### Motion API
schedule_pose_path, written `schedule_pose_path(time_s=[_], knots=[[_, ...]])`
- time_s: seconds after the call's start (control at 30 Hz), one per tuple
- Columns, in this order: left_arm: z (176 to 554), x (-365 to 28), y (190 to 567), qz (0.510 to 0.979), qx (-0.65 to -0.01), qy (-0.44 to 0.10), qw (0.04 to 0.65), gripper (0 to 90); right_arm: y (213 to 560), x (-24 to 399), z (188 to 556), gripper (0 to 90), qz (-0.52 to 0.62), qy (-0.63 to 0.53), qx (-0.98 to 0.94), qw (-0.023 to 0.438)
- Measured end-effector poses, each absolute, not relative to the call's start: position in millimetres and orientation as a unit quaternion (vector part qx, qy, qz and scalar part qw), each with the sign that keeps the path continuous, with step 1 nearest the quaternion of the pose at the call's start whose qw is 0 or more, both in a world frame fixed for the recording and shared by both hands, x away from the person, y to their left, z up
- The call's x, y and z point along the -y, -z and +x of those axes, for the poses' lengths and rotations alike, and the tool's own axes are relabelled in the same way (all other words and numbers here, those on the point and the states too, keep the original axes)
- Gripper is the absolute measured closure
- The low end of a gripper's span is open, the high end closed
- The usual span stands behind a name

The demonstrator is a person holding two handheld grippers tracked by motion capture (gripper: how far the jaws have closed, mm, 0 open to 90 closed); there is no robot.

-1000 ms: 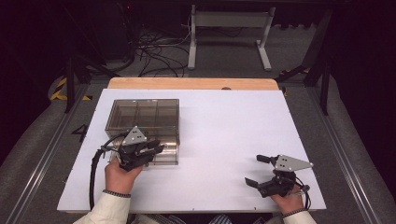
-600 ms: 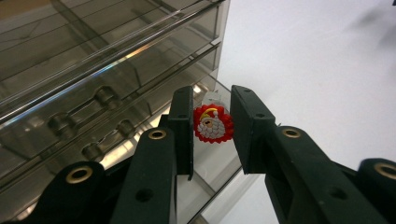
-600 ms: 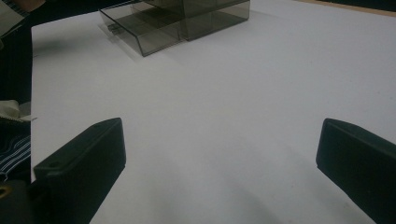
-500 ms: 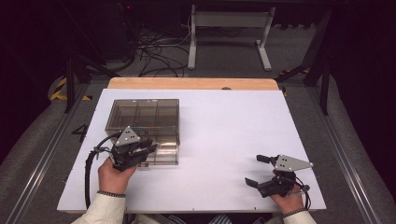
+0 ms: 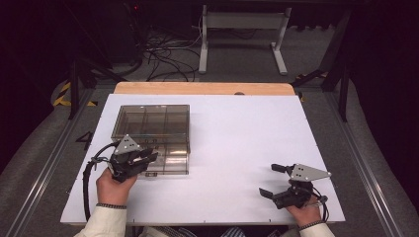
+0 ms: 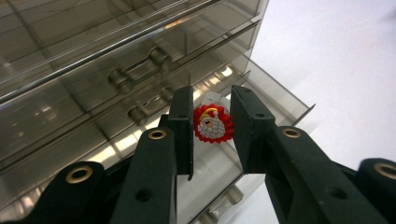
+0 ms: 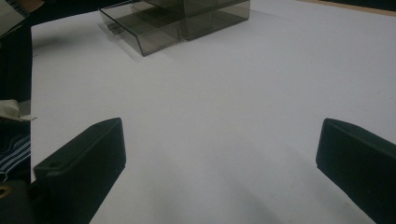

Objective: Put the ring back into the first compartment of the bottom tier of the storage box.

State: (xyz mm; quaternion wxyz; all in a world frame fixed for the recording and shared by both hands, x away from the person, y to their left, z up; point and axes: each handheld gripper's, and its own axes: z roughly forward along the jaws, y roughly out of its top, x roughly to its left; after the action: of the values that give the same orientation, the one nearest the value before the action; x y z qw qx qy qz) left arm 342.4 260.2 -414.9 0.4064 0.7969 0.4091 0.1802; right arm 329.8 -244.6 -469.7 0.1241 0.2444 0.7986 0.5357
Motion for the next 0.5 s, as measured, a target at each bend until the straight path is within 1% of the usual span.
schedule_pose_path(time_s=[0.5], knots=[[339.3, -277.7, 424.0, 0.790, -0.432, -0.186, 0.392, 71.5, 469.6, 244.4, 329.7, 2.2, 0.244, -0.535, -0.799, 0.124]])
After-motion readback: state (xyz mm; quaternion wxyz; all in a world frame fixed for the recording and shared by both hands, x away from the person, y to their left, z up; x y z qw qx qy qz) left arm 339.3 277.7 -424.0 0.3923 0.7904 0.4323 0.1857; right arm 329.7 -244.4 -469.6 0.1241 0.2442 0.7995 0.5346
